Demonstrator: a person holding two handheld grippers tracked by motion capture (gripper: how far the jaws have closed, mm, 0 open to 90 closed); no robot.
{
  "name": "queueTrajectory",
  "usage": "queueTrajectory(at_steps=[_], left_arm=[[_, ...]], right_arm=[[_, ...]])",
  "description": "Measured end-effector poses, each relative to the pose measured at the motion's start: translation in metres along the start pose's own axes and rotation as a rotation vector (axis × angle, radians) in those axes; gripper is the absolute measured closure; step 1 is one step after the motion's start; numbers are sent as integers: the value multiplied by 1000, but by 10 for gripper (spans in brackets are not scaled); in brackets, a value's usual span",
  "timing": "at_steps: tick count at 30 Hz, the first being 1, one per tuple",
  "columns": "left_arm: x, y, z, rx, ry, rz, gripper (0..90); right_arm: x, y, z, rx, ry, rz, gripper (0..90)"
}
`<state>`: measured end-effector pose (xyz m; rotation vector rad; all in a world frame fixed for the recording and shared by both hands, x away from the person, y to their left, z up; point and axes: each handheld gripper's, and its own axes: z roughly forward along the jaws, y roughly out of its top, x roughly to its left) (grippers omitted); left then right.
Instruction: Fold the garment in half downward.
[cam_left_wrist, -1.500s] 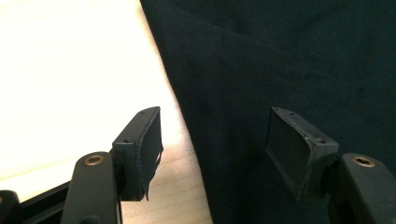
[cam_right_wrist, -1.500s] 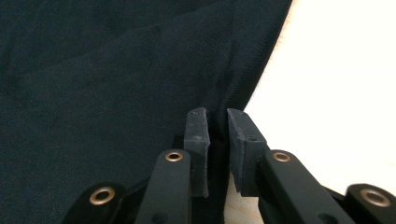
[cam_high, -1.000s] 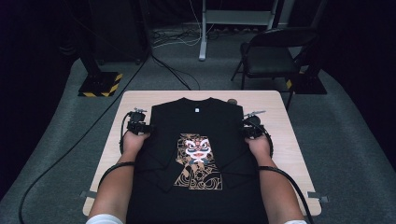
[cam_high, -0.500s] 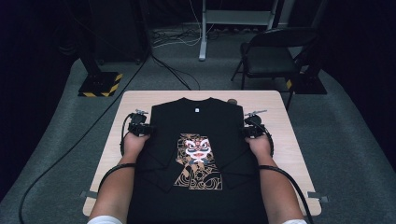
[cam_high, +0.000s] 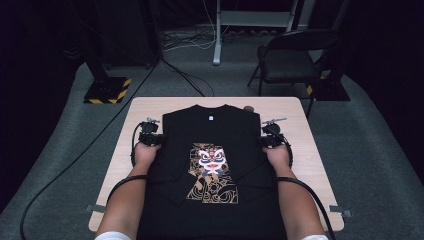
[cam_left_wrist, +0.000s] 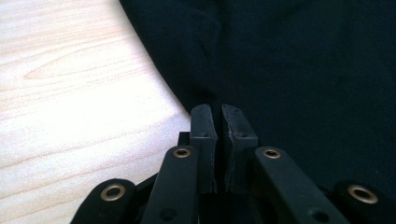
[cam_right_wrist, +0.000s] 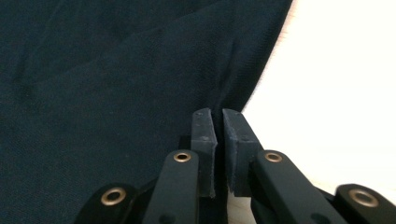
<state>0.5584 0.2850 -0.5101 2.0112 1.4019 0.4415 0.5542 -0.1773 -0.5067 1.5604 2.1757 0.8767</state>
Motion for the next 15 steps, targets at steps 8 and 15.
queueTrajectory(at_steps=[8, 15], left_arm=[[-2, 0, -14, -44, -16, 5, 848], [-2, 0, -28, -85, -39, -11, 849]], right_arm=[[-1, -3, -9, -25, 12, -28, 850], [-5, -5, -24, -91, 50, -8, 851]])
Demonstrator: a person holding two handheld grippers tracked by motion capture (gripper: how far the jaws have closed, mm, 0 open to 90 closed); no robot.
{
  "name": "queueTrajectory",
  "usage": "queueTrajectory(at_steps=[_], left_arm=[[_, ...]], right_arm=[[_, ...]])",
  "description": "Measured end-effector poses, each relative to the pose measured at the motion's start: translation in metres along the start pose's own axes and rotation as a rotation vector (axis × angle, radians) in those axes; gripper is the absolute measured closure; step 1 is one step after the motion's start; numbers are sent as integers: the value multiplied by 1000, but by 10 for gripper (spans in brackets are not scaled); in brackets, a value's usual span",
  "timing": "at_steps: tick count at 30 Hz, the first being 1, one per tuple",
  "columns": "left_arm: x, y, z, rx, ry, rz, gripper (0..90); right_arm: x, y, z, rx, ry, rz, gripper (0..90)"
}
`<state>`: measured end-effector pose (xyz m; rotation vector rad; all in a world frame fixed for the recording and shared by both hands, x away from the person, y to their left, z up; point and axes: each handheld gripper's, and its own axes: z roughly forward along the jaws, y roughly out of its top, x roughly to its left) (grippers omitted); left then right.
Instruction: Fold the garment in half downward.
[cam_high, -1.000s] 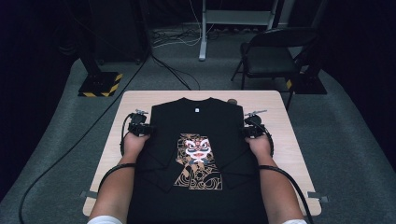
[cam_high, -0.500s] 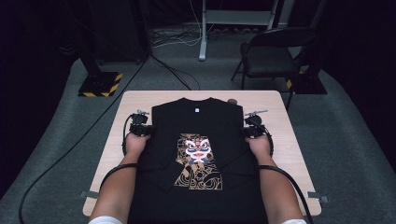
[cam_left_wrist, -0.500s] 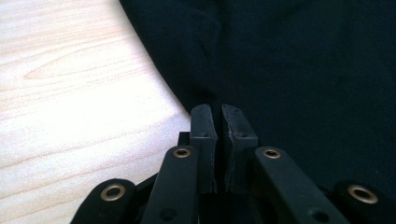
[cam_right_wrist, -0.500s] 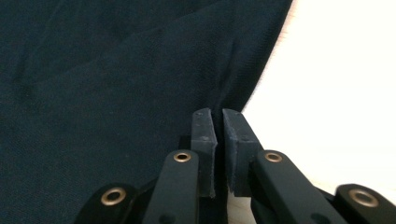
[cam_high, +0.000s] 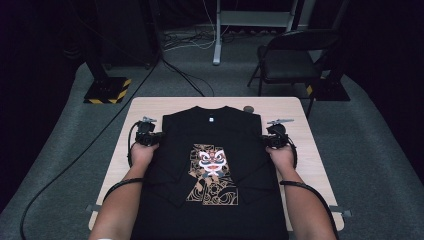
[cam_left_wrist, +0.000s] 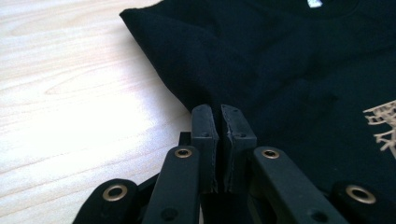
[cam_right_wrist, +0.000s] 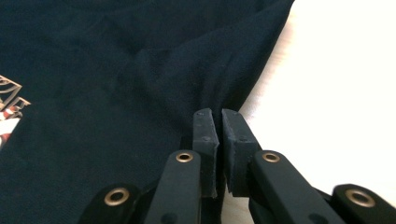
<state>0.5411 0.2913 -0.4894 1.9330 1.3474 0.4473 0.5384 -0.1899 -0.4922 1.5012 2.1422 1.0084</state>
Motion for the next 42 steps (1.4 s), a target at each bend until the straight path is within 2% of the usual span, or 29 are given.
queueTrajectory(at_steps=[4, 7, 19, 25, 28, 29, 30, 32, 37, 42], left_arm=[[1, -3, -2, -3, -5, -16, 849], [2, 2, -5, -14, -9, -18, 849], [1, 40, -31, -94, 10, 7, 848], [1, 61, -46, -144, 7, 12, 848], [1, 64, -49, -154, 4, 13, 848], [-1, 75, -57, -176, 4, 25, 848], [-1, 75, -57, -176, 4, 25, 848], [-2, 83, -63, -197, 5, 32, 848], [-3, 97, -76, -237, 11, 39, 848], [-1, 105, -87, -278, 14, 24, 848]], right_arm=[[1, 2, -3, -2, 0, -8, 851], [3, 6, -6, -19, 5, -11, 851], [11, 45, -34, -130, 26, -44, 850], [10, 65, -49, -173, 13, -65, 850], [10, 71, -54, -187, 12, -67, 850], [10, 71, -55, -189, 12, -68, 849], [10, 71, -55, -189, 12, -68, 849], [14, 89, -70, -227, 6, -96, 849], [17, 103, -83, -260, 1, -115, 849], [17, 112, -94, -299, 5, -111, 849]])
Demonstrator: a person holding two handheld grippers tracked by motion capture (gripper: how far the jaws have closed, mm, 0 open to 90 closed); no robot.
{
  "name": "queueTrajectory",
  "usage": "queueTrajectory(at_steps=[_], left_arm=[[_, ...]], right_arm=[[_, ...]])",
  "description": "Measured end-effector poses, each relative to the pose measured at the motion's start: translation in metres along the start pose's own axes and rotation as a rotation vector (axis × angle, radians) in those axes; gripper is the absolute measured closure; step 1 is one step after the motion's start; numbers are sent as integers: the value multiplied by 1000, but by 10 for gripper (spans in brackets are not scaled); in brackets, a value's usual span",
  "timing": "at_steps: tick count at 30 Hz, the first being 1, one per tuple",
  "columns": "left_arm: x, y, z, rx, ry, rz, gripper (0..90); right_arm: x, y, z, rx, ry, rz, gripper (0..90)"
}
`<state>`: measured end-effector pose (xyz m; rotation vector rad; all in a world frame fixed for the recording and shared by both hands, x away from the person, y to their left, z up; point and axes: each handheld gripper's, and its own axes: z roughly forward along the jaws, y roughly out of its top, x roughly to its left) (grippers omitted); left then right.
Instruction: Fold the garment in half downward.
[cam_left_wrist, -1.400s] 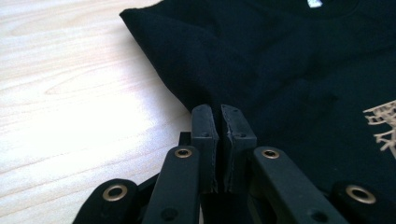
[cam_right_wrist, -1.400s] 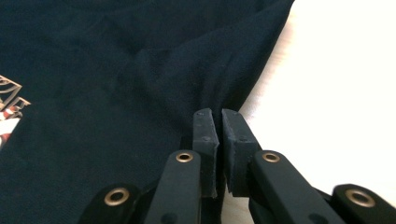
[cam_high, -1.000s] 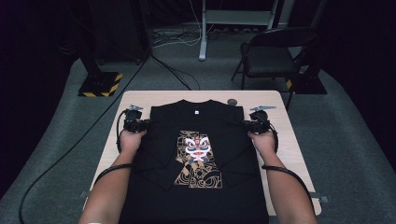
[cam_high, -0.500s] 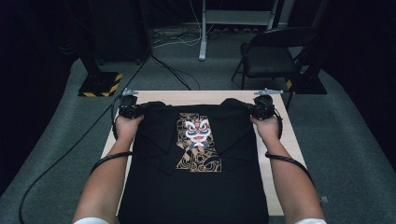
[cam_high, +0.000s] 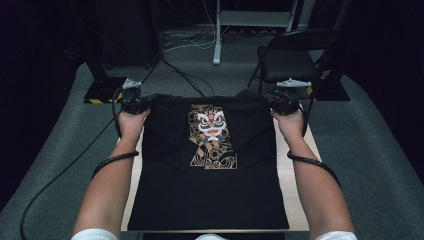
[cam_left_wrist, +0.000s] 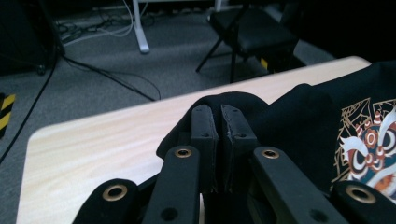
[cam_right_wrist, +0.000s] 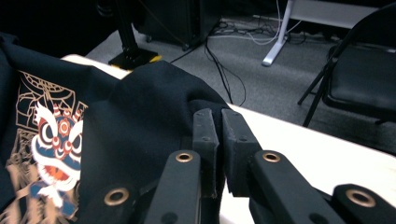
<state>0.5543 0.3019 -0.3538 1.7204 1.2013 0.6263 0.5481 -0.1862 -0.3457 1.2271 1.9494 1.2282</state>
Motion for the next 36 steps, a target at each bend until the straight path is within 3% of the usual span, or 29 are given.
queueTrajectory(at_steps=[12, 16, 21, 36], left_arm=[[-3, 26, -8, -48, 6, 26, 847], [-5, 20, -8, -42, -1, 29, 848], [-6, 8, -8, -43, -5, 4, 847], [-14, -7, -27, -52, -37, 26, 847]], right_arm=[[0, 33, -9, -65, -32, -11, 846], [0, 27, -9, -57, -35, -13, 846], [2, 16, -10, -46, -24, -13, 846], [8, -2, -27, -60, 0, -23, 846]])
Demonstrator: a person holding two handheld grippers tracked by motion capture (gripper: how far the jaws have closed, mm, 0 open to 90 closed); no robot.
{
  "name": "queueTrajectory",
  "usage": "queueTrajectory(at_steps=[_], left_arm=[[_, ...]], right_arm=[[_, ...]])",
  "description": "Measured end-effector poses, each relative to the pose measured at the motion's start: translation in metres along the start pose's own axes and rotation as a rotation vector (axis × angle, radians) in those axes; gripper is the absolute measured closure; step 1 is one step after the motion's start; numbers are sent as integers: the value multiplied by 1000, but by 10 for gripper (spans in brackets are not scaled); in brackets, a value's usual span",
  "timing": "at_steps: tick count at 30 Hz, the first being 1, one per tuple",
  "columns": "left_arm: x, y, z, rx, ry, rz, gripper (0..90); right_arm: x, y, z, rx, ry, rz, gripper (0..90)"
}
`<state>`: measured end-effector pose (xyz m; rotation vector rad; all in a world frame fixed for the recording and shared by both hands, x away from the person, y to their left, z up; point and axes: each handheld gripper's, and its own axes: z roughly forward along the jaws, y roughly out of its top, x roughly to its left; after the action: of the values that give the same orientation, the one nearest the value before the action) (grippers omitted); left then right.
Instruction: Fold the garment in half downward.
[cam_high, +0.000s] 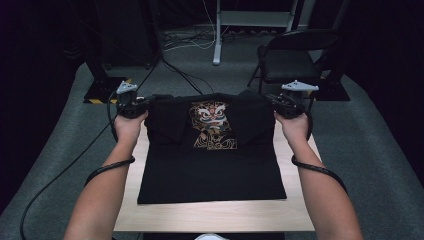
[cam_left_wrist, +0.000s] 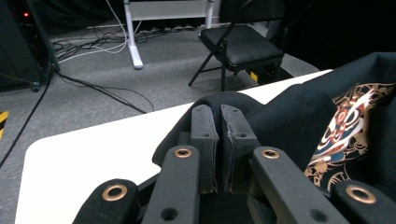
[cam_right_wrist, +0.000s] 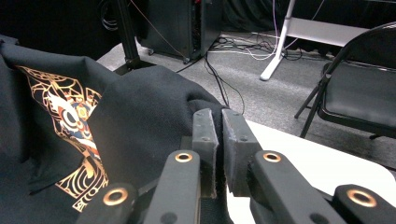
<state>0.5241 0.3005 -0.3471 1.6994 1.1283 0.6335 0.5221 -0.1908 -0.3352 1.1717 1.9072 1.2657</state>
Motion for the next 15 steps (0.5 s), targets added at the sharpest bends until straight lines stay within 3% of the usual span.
queueTrajectory(at_steps=[15], left_arm=[[-9, -11, -17, -4, -26, 56, 846]], right_arm=[[16, -7, -17, -17, 36, -47, 845]])
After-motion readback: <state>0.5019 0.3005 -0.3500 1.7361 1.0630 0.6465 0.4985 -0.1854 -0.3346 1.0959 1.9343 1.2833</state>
